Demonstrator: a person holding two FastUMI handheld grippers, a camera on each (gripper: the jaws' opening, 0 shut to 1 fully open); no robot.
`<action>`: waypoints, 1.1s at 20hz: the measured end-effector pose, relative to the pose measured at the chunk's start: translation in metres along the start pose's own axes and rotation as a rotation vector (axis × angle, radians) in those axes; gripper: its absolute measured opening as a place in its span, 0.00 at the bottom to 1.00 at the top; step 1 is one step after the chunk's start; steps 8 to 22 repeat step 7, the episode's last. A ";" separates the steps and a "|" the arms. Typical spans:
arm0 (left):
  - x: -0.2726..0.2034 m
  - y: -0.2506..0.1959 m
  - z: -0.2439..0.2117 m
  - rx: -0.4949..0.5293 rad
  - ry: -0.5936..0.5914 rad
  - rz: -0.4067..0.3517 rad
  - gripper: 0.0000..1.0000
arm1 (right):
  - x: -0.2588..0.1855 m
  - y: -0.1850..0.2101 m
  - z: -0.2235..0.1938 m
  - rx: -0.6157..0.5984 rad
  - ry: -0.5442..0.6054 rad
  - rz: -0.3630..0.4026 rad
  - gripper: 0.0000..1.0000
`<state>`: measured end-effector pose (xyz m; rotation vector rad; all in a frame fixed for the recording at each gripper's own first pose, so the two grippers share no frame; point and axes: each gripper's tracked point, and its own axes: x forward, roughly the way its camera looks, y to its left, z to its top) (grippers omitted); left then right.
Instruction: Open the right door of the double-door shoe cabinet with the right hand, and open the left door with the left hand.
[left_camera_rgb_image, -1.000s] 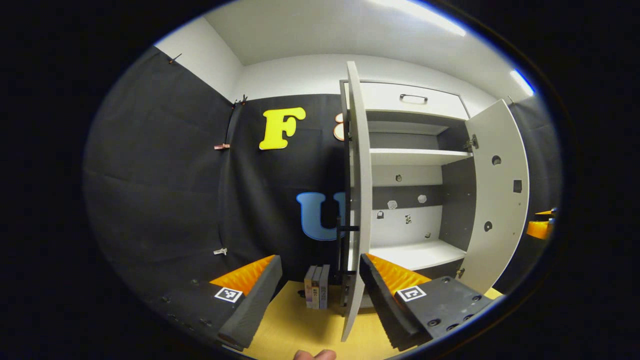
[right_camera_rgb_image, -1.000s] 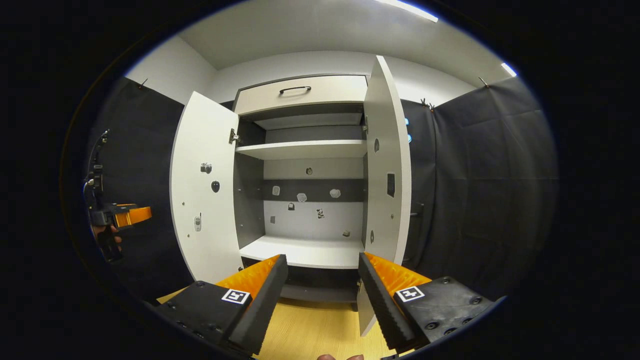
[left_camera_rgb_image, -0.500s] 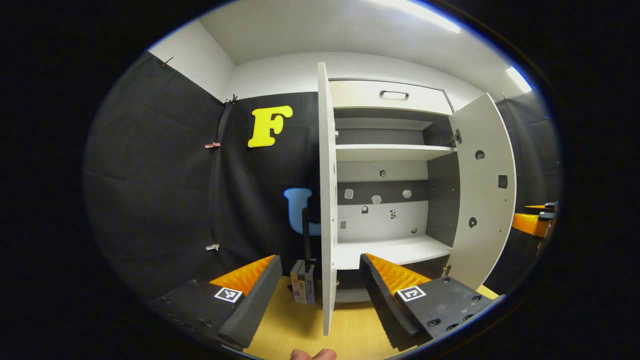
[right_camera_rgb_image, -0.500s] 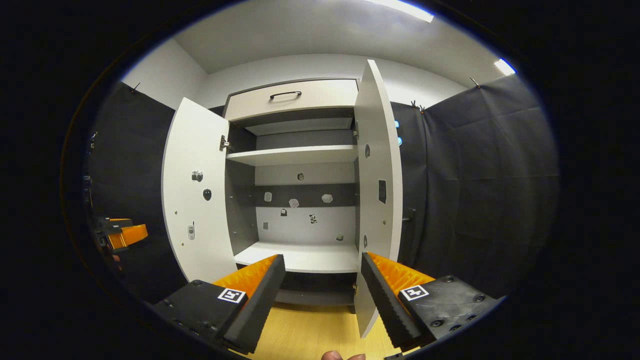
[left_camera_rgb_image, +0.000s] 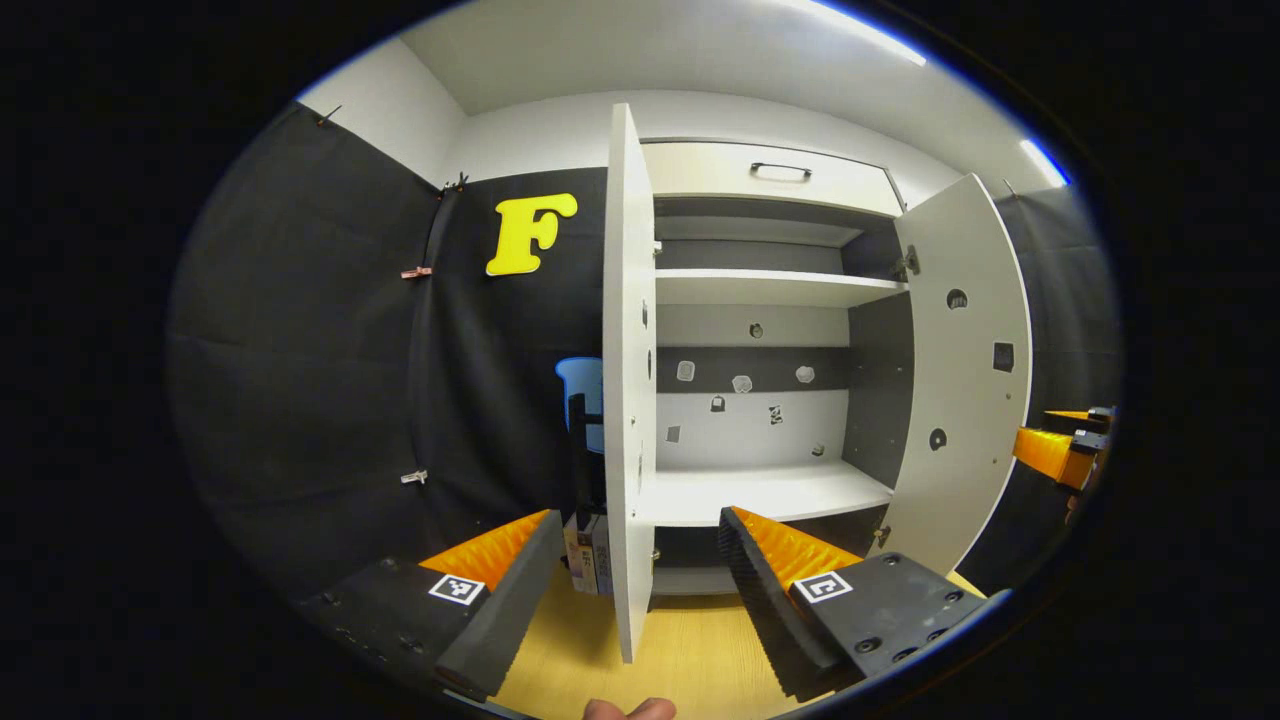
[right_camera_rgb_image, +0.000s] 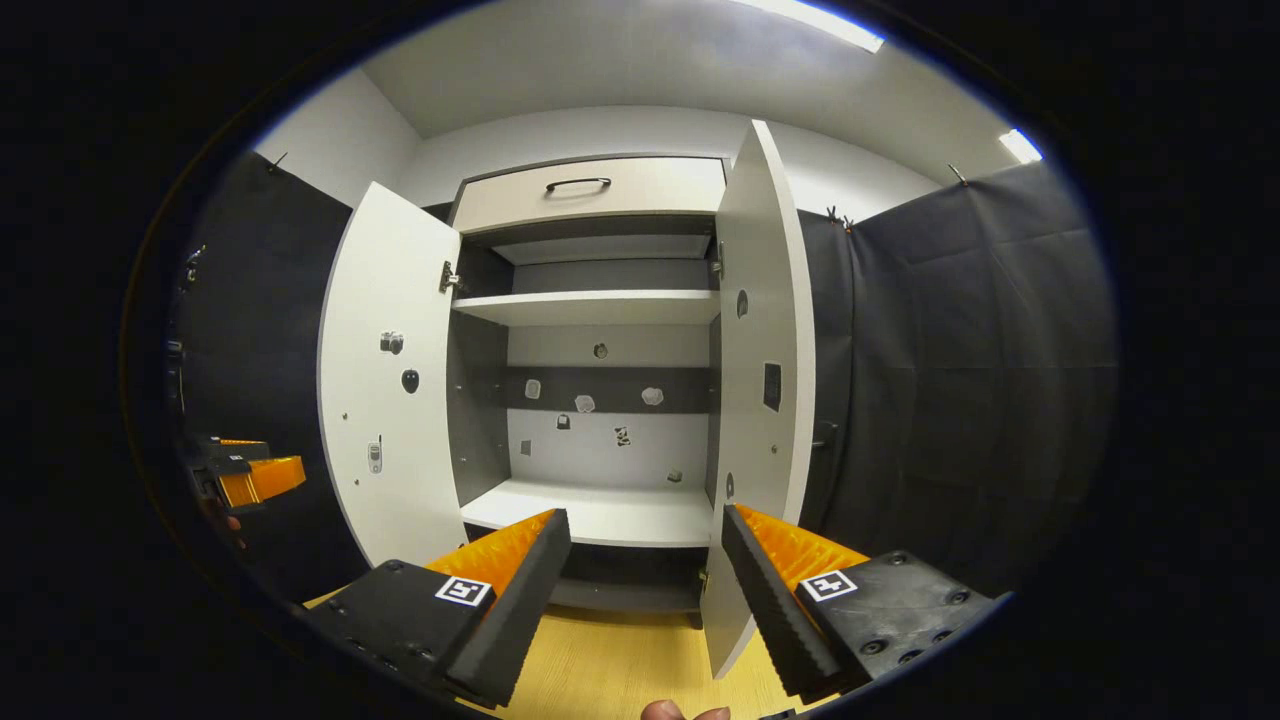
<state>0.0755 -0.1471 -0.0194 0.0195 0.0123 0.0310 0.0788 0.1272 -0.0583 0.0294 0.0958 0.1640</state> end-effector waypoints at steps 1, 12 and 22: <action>0.001 -0.002 0.000 0.009 -0.001 -0.006 0.96 | 0.001 0.000 0.000 0.001 0.003 0.002 0.96; 0.005 -0.009 0.000 0.022 0.003 -0.028 0.96 | 0.004 0.002 -0.002 0.010 0.012 0.008 0.96; 0.005 -0.009 0.000 0.022 0.003 -0.028 0.96 | 0.004 0.002 -0.002 0.010 0.012 0.008 0.96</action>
